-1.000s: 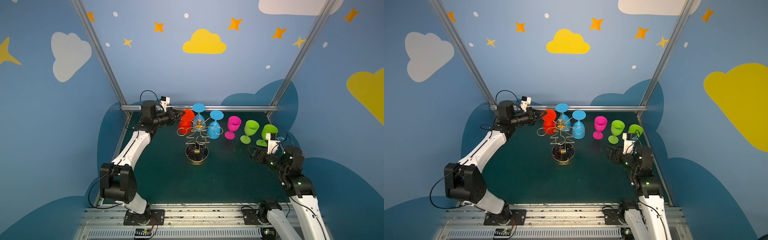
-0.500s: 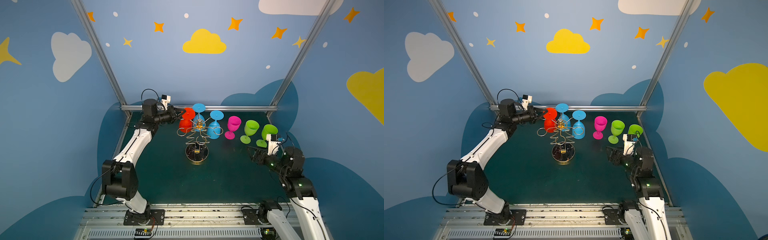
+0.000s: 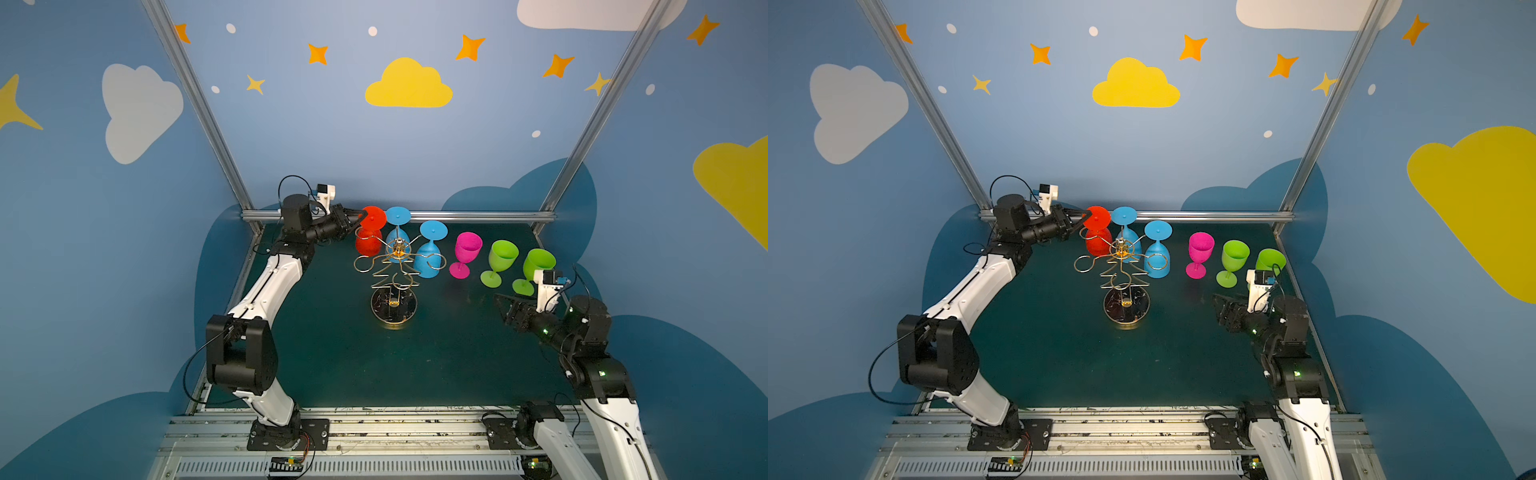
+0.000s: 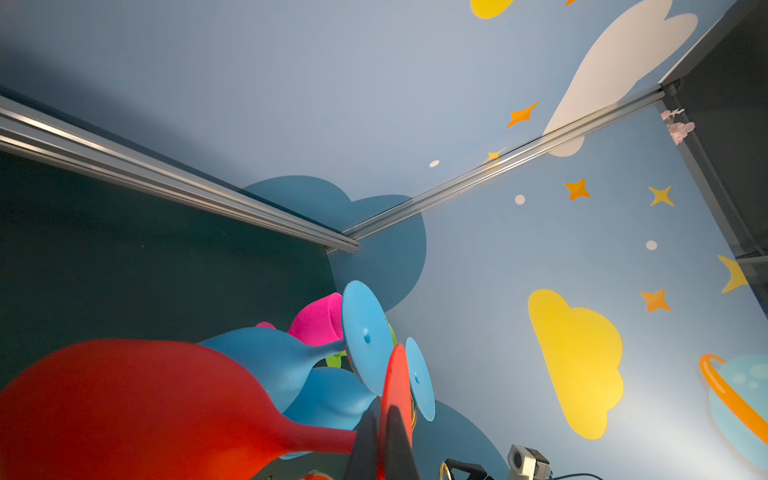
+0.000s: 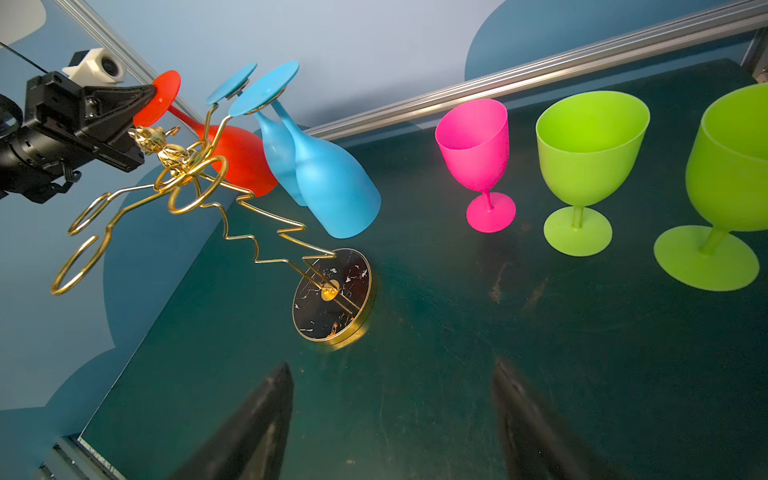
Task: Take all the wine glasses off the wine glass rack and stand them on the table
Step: 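Lift the red glass off the rack hook with the left gripper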
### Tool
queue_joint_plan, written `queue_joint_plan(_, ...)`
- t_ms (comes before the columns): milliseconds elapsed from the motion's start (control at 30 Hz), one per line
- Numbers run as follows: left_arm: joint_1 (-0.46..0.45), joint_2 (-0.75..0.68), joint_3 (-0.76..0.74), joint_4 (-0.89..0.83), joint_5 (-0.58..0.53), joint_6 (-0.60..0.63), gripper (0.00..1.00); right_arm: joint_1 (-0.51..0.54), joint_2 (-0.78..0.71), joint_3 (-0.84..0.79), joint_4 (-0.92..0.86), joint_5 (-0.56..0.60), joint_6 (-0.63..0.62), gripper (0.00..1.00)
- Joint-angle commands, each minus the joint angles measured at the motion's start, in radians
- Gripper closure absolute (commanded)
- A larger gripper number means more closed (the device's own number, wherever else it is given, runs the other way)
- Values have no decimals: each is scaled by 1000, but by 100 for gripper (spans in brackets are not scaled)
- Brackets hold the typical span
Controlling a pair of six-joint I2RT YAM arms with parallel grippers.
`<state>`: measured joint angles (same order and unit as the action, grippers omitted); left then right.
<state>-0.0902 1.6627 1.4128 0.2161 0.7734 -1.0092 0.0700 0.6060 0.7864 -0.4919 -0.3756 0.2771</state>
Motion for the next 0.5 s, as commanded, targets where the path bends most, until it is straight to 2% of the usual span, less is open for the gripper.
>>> queue_joint_plan(0,34,-10,21,51,-10,-19,97,4,-8,27,-13,12,-13,25)
queue_joint_plan(200,125,-62,-23,138,-2,-112,97,5,5,53,-12,15,-30,25)
queue_joint_plan(467,223,-148,-8,303,34,-305,97,8,84,170,-33,-23,-74,25)
